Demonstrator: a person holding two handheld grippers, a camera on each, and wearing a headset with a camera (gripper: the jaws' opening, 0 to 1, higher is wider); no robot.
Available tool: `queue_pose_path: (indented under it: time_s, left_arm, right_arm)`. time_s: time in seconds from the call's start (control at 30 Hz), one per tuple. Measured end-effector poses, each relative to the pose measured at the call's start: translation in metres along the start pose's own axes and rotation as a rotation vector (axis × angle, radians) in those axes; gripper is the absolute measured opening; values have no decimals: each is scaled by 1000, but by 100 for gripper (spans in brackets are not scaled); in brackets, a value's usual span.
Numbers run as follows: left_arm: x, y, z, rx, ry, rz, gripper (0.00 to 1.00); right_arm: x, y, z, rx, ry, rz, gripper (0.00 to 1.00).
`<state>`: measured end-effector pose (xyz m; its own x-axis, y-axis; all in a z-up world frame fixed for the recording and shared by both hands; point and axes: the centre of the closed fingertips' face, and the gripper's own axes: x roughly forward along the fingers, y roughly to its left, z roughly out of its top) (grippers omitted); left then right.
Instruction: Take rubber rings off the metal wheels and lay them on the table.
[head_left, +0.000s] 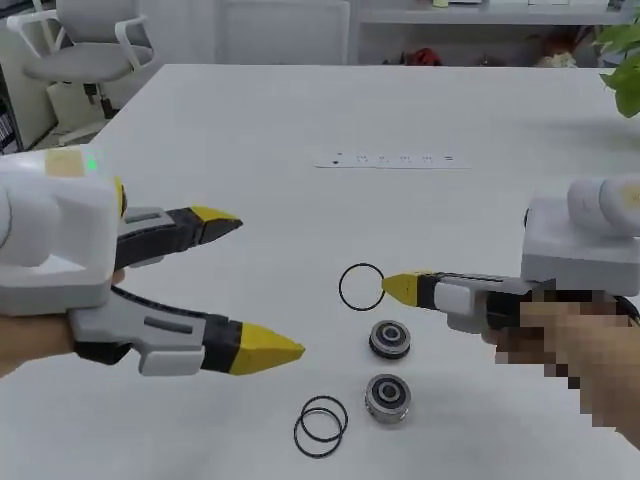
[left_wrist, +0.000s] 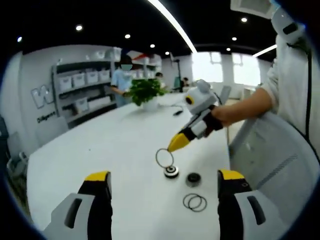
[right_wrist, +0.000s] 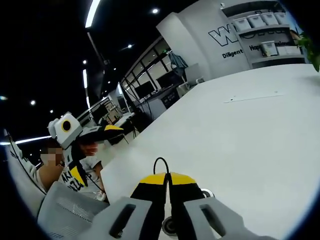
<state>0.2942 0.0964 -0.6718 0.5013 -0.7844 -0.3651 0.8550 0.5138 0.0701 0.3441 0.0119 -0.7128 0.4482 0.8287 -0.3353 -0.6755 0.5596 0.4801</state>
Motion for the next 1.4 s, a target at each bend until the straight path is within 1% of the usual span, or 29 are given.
queue_pose_path:
  time_s: [0.13, 0.23, 0.37, 0.6, 0.73, 0.83, 0.97, 1.17, 1.27, 1.4]
  left_arm:
    - [-8, 0, -15, -32, 17, 20, 88]
    - [-14, 0, -24, -49, 23, 35, 89]
    - [-20, -1, -32, -72, 24, 50, 88]
    - [-28, -5, -50, -104, 48, 70, 89]
    - [-30, -9, -57, -123, 53, 75, 89]
    - [-31, -12, -62, -137, 55, 75, 89]
    - [-33, -16, -68, -149, 64, 78, 89]
    - [-36, -17, -71, -162, 61, 89, 89]
    - [-37, -19, -74, -163, 69, 88, 88]
    - [-37, -21, -79, -170, 81, 87, 88]
  right_arm:
    - [2, 5, -5, 0, 17, 19, 0]
    - [5, 10, -11, -3, 41, 35, 0]
    - [8, 15, -18, -13, 70, 52, 0]
    - [14, 23, -38, -23, 146, 76, 0]
    - [15, 25, -51, -12, 189, 98, 0]
    - [17, 29, -60, -23, 226, 108, 0]
    - [18, 29, -71, -31, 265, 118, 0]
    - [20, 29, -80, -37, 304, 121, 0]
    - [20, 29, -85, -37, 321, 122, 0]
    - [21, 29, -96, -46, 360, 123, 0]
